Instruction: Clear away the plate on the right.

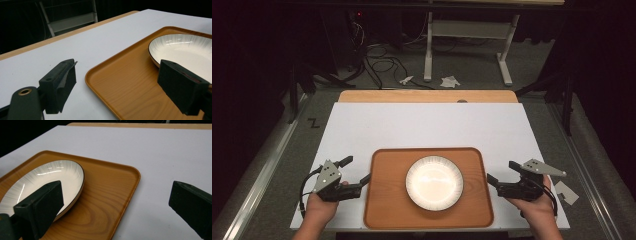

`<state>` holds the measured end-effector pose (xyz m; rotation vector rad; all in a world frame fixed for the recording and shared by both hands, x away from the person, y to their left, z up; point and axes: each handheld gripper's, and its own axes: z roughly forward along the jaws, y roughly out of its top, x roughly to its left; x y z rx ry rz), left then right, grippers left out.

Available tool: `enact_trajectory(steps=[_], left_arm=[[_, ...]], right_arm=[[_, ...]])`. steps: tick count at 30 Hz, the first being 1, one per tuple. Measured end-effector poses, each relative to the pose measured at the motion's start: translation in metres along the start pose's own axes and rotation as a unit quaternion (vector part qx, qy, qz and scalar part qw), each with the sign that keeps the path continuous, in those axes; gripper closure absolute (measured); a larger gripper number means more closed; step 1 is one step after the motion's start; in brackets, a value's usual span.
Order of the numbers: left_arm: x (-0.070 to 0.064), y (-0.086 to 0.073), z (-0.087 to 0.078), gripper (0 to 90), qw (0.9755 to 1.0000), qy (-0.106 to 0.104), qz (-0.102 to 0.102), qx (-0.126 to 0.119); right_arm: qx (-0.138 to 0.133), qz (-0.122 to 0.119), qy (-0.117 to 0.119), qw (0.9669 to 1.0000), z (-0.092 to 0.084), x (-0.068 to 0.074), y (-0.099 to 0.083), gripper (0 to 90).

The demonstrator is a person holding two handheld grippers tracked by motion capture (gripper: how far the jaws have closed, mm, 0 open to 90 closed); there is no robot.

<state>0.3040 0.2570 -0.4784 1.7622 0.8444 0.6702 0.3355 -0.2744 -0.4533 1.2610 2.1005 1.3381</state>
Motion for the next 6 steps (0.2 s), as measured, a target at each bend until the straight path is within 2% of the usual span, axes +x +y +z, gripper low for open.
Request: enact_trajectory(steps=[6], left_arm=[[0.0014, 0.0, -0.0003, 16.1, 1.0, -0.002, -0.001, -0.001]], right_arm=[[0.0, 0.008, -0.009, 0.9999, 0.001, -0.0044, -0.0018, 0.2]])
